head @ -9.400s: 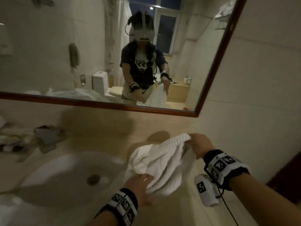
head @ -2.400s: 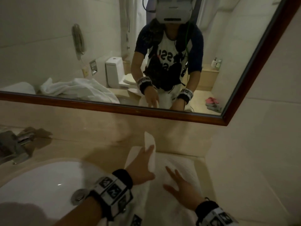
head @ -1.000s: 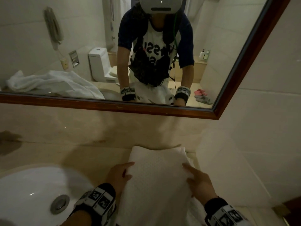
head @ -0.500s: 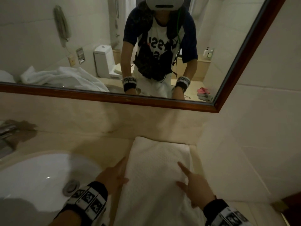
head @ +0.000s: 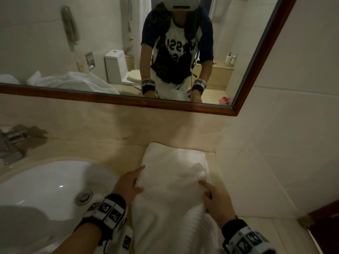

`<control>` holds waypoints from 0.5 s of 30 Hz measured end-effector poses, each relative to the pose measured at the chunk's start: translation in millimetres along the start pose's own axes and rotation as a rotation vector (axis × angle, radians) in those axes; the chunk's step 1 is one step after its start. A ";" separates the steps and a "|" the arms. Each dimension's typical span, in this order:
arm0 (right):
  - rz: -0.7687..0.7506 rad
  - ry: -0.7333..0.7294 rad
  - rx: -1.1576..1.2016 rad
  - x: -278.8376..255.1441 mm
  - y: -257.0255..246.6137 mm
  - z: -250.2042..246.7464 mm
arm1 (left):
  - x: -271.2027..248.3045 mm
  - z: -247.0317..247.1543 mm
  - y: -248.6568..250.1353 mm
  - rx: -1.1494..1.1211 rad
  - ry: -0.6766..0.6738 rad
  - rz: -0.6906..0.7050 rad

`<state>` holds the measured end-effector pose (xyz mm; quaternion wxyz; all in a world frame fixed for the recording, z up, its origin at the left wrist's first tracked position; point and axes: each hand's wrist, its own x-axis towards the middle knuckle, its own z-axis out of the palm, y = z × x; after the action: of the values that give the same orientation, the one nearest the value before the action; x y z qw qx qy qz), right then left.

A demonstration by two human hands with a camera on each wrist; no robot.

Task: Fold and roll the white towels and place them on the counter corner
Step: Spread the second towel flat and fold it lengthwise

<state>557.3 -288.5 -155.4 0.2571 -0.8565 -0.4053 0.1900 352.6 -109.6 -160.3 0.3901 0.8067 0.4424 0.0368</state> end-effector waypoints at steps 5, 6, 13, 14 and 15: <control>0.005 -0.260 -0.238 -9.4 3.9 5.9 | -24.2 15.1 -6.0 0.207 -0.127 -0.061; -0.035 -0.268 -0.299 -15.6 0.5 2.9 | -35.1 13.3 -10.7 0.215 -0.164 -0.059; -0.429 -0.527 -0.446 -77.0 -40.4 15.7 | -98.7 14.2 -26.2 0.228 -0.222 -0.124; -0.408 -0.589 -0.447 -81.9 -42.7 24.3 | -102.3 16.1 -27.5 0.238 -0.157 -0.140; -0.399 -0.603 -0.463 -85.7 -44.3 30.8 | -105.5 18.9 -26.7 0.217 -0.097 -0.155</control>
<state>463.0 -323.7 -143.4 -0.0402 -0.7025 -0.6519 0.2827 278.1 -191.1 -160.9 0.3230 0.8084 0.4855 -0.0807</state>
